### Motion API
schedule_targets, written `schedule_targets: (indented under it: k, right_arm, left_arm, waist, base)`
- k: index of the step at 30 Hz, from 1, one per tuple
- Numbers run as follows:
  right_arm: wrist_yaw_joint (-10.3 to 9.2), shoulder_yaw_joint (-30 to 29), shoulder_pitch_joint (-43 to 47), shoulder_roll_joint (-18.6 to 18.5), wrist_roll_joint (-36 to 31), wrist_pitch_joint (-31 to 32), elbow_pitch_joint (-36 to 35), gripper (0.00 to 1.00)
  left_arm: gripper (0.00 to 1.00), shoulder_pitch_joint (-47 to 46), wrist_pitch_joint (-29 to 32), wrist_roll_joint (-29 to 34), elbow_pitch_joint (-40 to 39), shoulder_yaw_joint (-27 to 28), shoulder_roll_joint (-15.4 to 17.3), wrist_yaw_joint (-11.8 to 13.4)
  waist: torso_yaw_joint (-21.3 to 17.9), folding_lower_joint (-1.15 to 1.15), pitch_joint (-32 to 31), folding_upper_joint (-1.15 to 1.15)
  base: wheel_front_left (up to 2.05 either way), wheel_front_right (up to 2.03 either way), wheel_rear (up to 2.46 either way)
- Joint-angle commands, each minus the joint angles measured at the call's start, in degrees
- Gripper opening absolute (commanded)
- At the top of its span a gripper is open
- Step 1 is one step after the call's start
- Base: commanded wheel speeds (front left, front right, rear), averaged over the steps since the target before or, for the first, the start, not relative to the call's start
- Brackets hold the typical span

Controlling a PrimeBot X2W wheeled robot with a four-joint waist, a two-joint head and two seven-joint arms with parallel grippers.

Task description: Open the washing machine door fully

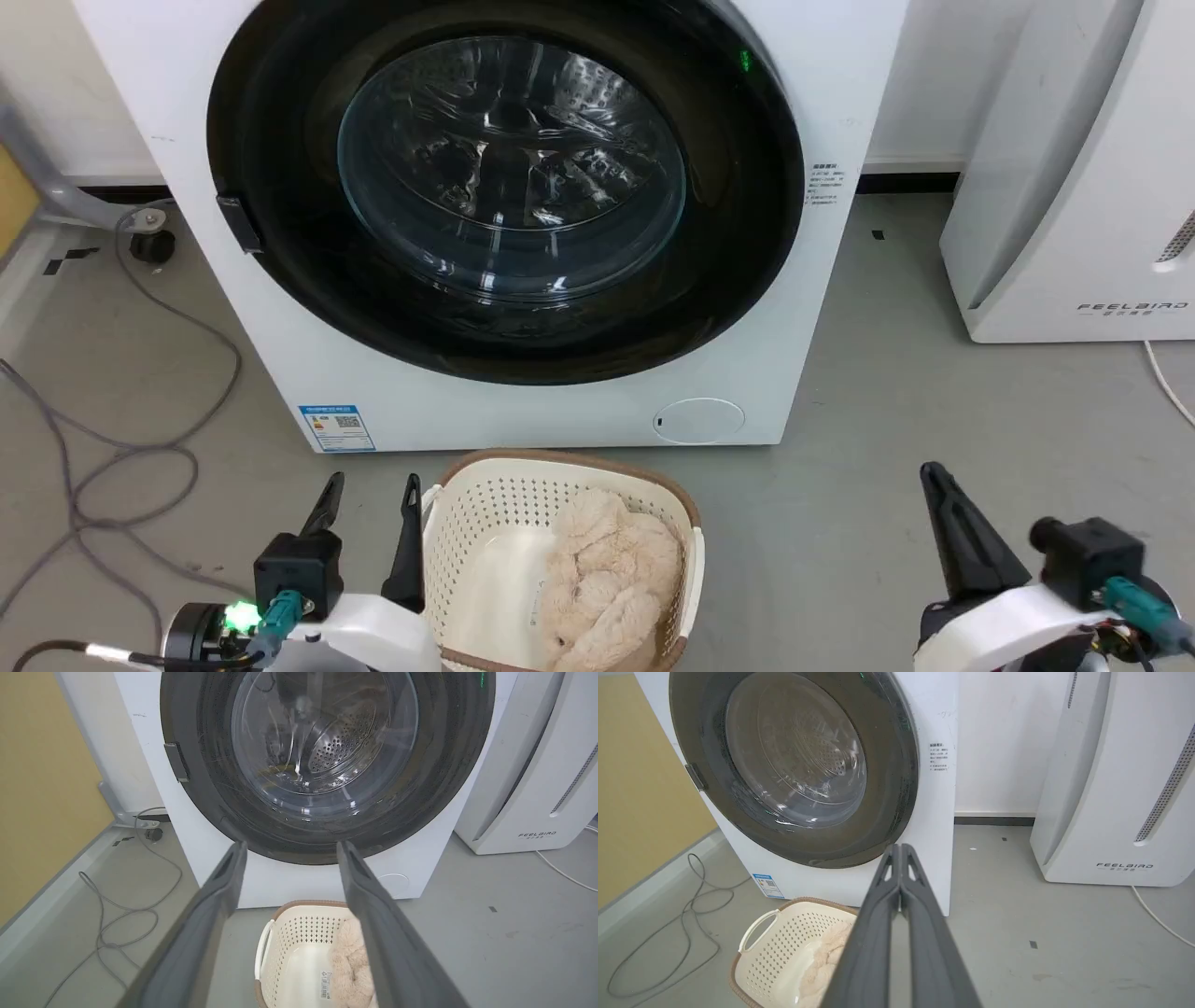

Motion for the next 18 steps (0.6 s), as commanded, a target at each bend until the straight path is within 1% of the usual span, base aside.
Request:
schedule_targets:
  k: [1,10,16,18]
  right_arm:
    - [0.01,0.0,0.4,0.0,2.5,-0.7,0.2,0.0]
    - [0.01,-0.7,-0.6,0.0,19.0,-1.8,0.4,0.0]
    - [0.01,-2.6,-3.1,0.0,31.4,-2.5,0.6,0.0]
    - [0.01,-3.2,-4.3,0.0,34.6,-2.7,1.0,0.0]
  left_arm:
    - [1.0,-0.7,-0.6,-0.4,0.3,-0.3,0.0,-0.2]
    - [1.0,-1.0,-1.7,-1.2,1.0,-1.2,0.0,-0.4]
    - [1.0,-1.5,-2.4,-1.7,1.3,-1.7,0.0,-0.5]
    - [1.0,-1.8,-2.7,-1.8,1.3,-1.8,0.0,-0.6]
  waist:
    - [0.0,0.0,0.0,0.0]
    - [0.2,0.0,0.1,0.0]
    - [0.2,0.0,0.9,0.0]
    - [0.2,0.0,1.3,0.0]
  base:
    - [0.0,0.0,0.0]
    - [0.0,0.0,0.0]
    - [0.0,0.0,0.0]
    - [0.0,0.0,0.0]
